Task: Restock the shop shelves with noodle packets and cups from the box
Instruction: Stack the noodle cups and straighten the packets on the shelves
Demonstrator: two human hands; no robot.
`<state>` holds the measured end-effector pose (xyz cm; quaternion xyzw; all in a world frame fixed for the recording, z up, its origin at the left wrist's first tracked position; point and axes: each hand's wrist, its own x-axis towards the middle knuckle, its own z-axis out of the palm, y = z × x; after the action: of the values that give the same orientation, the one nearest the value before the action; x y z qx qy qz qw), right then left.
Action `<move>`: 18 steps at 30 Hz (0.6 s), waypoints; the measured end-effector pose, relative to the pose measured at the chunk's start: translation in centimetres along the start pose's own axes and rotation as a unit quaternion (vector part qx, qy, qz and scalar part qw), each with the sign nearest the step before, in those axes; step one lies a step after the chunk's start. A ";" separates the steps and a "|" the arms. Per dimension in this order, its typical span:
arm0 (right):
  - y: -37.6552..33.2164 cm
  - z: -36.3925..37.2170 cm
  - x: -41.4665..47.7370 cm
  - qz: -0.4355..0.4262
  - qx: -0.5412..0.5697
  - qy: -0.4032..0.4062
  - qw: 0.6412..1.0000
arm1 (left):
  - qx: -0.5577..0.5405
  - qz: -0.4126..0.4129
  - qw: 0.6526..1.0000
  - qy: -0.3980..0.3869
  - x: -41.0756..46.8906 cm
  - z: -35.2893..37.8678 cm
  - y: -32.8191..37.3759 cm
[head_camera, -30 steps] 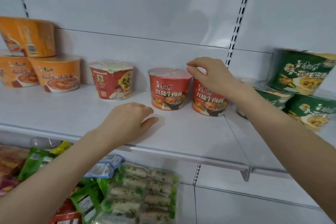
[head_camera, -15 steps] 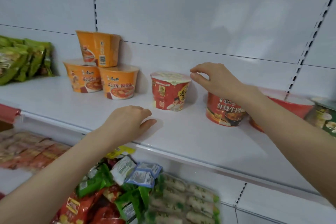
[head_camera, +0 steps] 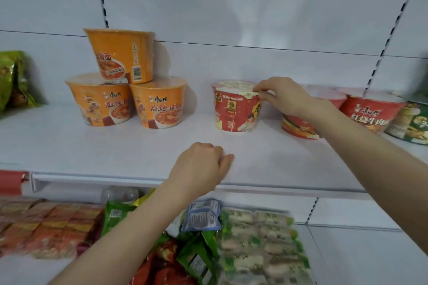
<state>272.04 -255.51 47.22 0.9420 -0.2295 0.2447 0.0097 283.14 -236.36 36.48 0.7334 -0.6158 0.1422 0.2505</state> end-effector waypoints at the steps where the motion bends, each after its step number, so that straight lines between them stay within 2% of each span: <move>1: -0.2 -0.1 0.1 -0.006 -0.005 0.004 1.000 | 0.000 -0.001 1.000 0.001 0.0 0.0 0.1; 7: -1.8 -0.6 0.2 -0.027 0.012 0.016 0.999 | -0.010 -0.010 1.000 -0.003 0.0 -0.1 0.2; 13: -0.4 -0.5 -0.4 -0.003 0.043 -0.056 0.997 | -0.008 -0.019 1.000 -0.001 -0.1 -0.3 0.2; 18: -0.8 -0.5 -0.3 -0.007 0.043 -0.004 0.999 | -0.011 -0.020 1.000 0.001 -0.1 -0.3 0.2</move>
<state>271.93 -254.59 47.56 0.9441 -0.2118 0.2508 -0.0296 282.97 -236.16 36.69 0.7426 -0.6024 0.1313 0.2616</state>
